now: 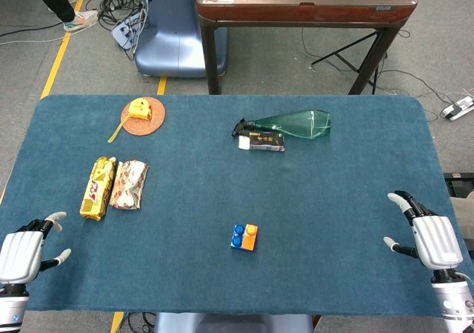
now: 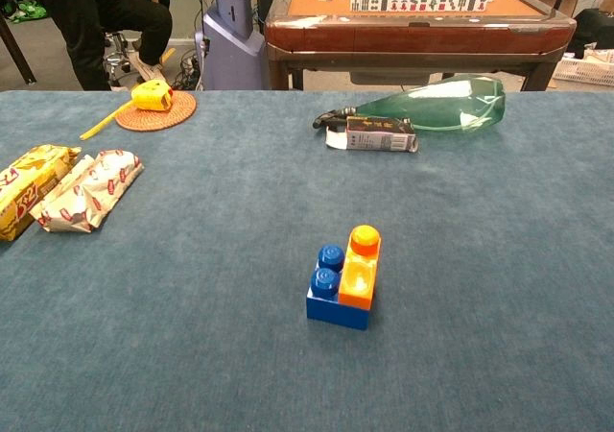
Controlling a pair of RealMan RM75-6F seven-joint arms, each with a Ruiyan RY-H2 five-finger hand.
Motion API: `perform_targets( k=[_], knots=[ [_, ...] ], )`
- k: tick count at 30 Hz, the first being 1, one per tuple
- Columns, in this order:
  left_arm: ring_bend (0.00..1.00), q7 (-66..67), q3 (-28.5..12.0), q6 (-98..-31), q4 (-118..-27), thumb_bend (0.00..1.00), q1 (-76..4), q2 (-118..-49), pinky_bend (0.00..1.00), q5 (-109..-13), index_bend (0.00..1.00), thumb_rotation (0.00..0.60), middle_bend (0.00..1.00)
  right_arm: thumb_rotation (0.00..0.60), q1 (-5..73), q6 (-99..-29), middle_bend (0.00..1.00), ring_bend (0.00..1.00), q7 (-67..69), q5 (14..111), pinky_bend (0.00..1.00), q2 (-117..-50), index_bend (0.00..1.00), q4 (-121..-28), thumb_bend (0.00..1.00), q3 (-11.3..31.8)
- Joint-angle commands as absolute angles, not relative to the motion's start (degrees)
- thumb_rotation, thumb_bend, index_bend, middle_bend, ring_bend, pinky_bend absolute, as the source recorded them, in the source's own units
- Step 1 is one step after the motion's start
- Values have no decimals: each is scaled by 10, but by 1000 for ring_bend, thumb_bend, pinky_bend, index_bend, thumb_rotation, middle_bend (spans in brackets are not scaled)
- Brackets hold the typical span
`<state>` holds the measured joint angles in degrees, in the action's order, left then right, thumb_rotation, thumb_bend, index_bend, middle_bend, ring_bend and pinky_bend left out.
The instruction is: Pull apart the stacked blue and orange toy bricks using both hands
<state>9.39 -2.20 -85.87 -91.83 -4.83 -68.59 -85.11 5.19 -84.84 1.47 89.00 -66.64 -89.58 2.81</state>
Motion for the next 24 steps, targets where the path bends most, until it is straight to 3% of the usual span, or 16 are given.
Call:
perform_targets(
  k=[1, 5, 7, 9, 14, 17, 19, 24],
  knots=[
    [379, 92, -20, -860, -918, 11, -45, -683, 498, -850, 316, 600, 429, 600, 56, -846, 172, 342, 20, 894, 536, -669, 184, -894, 0, 28],
    [379, 89, -18, -862, -920, 12, -41, -679, 498, -848, 316, 600, 421, 600, 72, -839, 181, 342, 27, 909, 541, -670, 204, -902, 0, 34],
    [379, 88, -18, -863, -921, 12, -39, -679, 498, -846, 316, 600, 418, 600, 85, -836, 239, 370, 23, 923, 612, -667, 224, -912, 0, 39],
    [379, 86, -16, -862, -920, 12, -38, -680, 498, -846, 316, 600, 418, 600, 98, -832, 342, 460, 20, 937, 709, -663, 246, -927, 0, 43],
    [379, 92, -6, -856, -914, 11, -35, -684, 500, -849, 316, 600, 417, 600, 148, -780, 704, 834, -2, 970, 947, -643, 290, -984, 0, 49],
    [394, 93, -5, -854, -913, 11, -34, -687, 615, -848, 316, 600, 417, 600, 182, -731, 828, 963, -26, 976, 999, -636, 292, -1016, 0, 52],
    [412, 93, -5, -851, -913, 12, -34, -687, 668, -846, 316, 600, 418, 600, 202, -701, 878, 996, -44, 976, 1000, -635, 292, -1031, 0, 55],
    [417, 72, -4, -849, -919, 12, -32, -689, 672, -845, 316, 600, 418, 600, 257, -624, 926, 1000, -99, 962, 1000, -649, 292, -1059, 0, 68]
  ],
)
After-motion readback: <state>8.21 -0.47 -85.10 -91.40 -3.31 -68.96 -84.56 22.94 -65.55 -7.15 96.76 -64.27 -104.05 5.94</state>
